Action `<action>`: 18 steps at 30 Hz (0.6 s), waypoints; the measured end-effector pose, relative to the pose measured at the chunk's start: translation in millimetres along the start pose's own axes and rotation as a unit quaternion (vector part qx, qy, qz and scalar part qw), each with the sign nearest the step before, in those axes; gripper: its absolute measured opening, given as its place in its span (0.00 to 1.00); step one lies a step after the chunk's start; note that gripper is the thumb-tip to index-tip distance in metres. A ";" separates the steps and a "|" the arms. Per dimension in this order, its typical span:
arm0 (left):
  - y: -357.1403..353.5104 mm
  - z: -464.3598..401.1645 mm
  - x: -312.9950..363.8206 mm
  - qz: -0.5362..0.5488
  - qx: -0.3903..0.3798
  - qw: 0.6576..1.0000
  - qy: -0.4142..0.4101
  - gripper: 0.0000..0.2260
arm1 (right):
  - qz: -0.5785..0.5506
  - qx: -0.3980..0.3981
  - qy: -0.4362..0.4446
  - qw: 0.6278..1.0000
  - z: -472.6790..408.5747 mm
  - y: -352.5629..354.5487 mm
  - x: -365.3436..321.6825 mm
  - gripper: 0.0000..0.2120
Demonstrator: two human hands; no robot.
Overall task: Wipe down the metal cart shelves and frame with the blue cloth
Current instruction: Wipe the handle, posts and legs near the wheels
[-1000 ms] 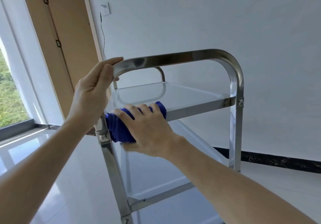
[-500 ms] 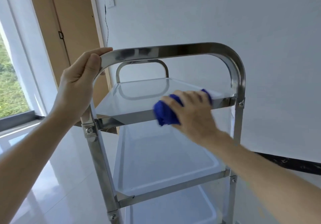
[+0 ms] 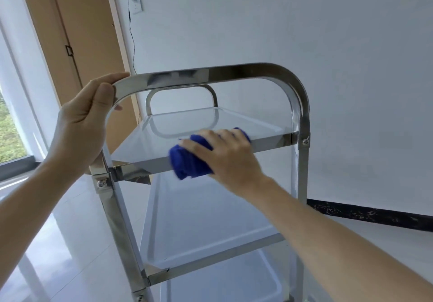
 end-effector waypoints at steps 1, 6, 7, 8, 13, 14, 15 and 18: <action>-1.3 0.0 0.2 0.001 0.000 1.000 0.003 0.14 | 0.000 -0.015 -0.004 1.000 10.6 3.4 14.8 0.22; -8.4 -1.5 0.2 -0.007 -0.017 1.000 0.003 0.13 | -0.043 -0.079 -0.025 0.996 46.7 19.1 59.7 0.32; -9.5 -1.7 -0.2 -0.011 -0.024 1.000 0.003 0.13 | -0.058 -0.088 -0.023 0.994 48.4 21.3 61.9 0.33; -10.1 -1.9 -0.7 -0.015 -0.030 0.999 0.002 0.13 | -0.076 -0.091 -0.024 0.993 48.2 24.4 62.6 0.33; -7.7 -1.5 -1.5 -0.031 -0.022 0.999 0.004 0.13 | -0.252 0.063 -0.134 0.956 25.6 61.0 59.7 0.30; -7.3 -1.1 -1.7 -0.034 -0.017 0.999 0.002 0.13 | -0.270 0.123 -0.156 0.942 16.1 74.0 57.7 0.29; -6.9 -0.6 -1.8 -0.033 -0.013 0.999 0.001 0.13 | -0.267 0.180 -0.170 0.931 5.3 88.0 55.6 0.28; -6.4 0.1 -2.2 -0.023 -0.007 1.000 0.003 0.13 | -0.197 0.317 -0.189 0.908 -32.5 130.4 50.9 0.26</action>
Point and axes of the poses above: each hand's wrist, its own z-axis away from the middle knuckle, its own y-axis out of the back of the hand, x = y × z, the point moved 3 cm from there along -z, towards the middle knuckle, and after that the axes turned 13 degrees about y, right-handed, at the moved point
